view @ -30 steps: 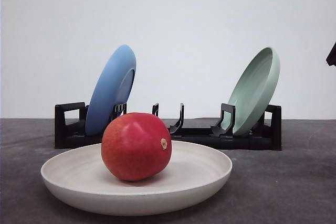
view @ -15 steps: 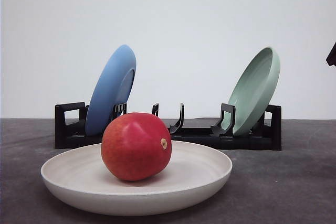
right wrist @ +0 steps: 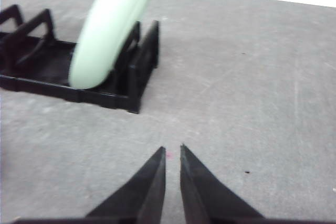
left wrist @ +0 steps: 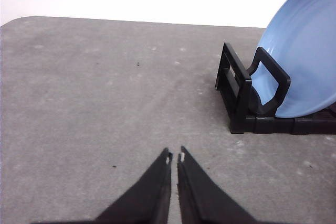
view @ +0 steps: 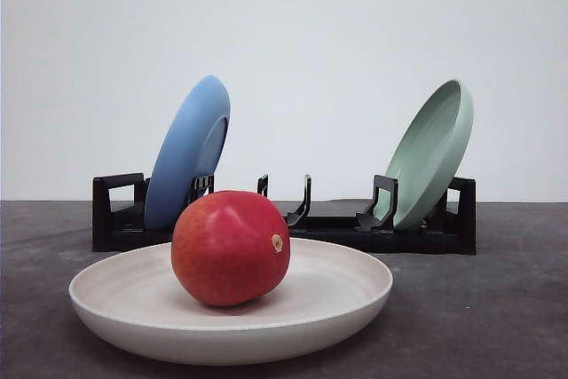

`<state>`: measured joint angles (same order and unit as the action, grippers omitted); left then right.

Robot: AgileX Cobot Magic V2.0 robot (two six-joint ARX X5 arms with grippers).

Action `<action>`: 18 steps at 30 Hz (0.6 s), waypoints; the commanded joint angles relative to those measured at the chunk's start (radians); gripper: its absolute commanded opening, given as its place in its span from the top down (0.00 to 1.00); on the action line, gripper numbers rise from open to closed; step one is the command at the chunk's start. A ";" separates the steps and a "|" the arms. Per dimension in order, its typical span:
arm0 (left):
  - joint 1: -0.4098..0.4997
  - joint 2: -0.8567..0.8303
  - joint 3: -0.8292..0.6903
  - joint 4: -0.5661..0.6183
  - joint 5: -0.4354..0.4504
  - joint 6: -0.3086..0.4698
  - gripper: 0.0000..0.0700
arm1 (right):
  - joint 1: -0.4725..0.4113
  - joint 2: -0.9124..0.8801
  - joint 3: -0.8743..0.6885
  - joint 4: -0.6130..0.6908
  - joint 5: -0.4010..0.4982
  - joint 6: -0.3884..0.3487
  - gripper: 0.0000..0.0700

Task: Place pomegranate in white plate

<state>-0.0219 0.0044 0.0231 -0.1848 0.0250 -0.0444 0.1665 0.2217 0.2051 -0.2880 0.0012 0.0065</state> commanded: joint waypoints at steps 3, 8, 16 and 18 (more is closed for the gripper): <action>0.000 0.000 -0.011 -0.002 -0.003 0.009 1.00 | -0.024 -0.075 -0.080 0.067 -0.001 0.017 0.93; 0.000 0.000 -0.011 -0.002 -0.003 0.010 1.00 | -0.061 -0.159 -0.153 0.123 -0.003 0.017 0.93; 0.000 0.000 -0.011 -0.002 -0.003 0.010 1.00 | -0.100 -0.218 -0.190 0.139 -0.028 0.018 0.93; 0.000 0.000 -0.011 -0.002 -0.003 0.010 1.00 | -0.100 -0.218 -0.194 0.130 -0.027 0.020 0.93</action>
<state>-0.0219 0.0044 0.0231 -0.1848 0.0250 -0.0444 0.0677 0.0027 0.0161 -0.1653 -0.0256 0.0084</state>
